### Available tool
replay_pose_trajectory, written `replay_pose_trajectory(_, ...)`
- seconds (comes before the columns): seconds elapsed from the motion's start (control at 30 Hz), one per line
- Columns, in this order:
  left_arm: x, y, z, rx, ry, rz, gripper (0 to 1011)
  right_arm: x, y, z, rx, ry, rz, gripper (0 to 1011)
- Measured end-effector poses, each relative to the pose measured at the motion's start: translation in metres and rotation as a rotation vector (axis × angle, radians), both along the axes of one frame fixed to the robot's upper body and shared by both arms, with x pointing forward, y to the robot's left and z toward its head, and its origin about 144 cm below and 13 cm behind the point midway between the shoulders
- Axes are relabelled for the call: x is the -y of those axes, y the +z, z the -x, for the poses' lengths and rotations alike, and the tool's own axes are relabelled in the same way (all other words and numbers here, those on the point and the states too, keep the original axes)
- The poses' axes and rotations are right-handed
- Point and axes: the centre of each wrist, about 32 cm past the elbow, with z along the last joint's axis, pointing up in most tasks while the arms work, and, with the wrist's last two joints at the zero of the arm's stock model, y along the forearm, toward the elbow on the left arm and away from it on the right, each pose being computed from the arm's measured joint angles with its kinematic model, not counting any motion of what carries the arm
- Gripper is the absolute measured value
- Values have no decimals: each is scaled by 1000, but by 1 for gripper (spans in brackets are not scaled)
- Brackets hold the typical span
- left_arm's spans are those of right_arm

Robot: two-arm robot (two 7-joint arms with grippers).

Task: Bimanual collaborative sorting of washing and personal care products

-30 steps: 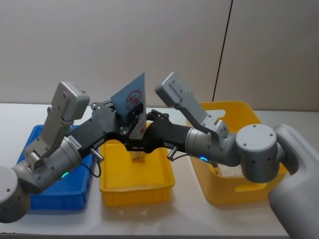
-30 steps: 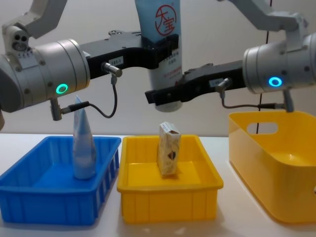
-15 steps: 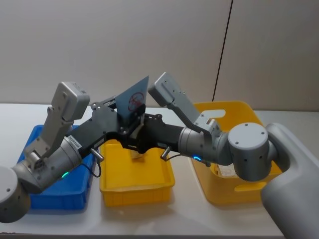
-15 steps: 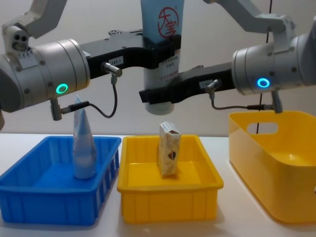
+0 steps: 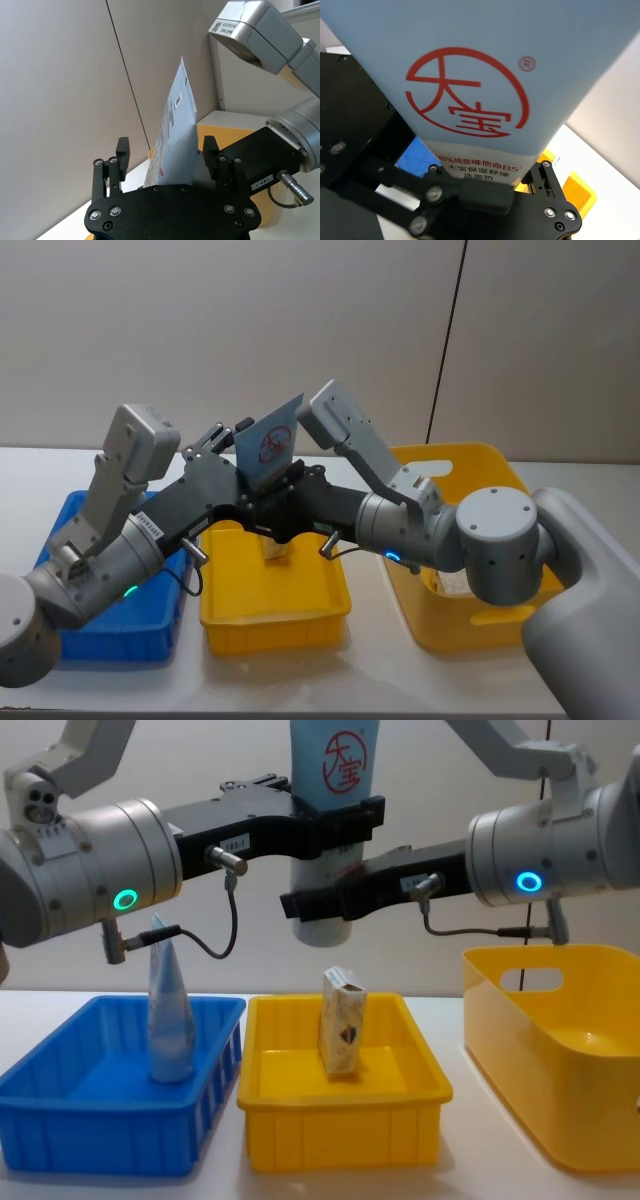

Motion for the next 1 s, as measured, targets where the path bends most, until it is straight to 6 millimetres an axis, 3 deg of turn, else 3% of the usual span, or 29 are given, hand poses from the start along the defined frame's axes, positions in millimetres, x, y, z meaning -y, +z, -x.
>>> replay_pose_trajectory(0.2,0,0,0,0,0,0,999,0,1,1,-17,-34,-23,603)
replay_pose_trajectory(0.4,0,0,0,0,0,0,1001,2,0,1,-38,-81,-48,568)
replay_pose_trajectory(0.73,0,0,0,0,0,0,1001,11,-3,-2,-99,-193,-95,371)
replay_pose_trajectory(1.0,0,0,0,0,0,0,1001,20,-8,-5,-138,-277,-125,281)
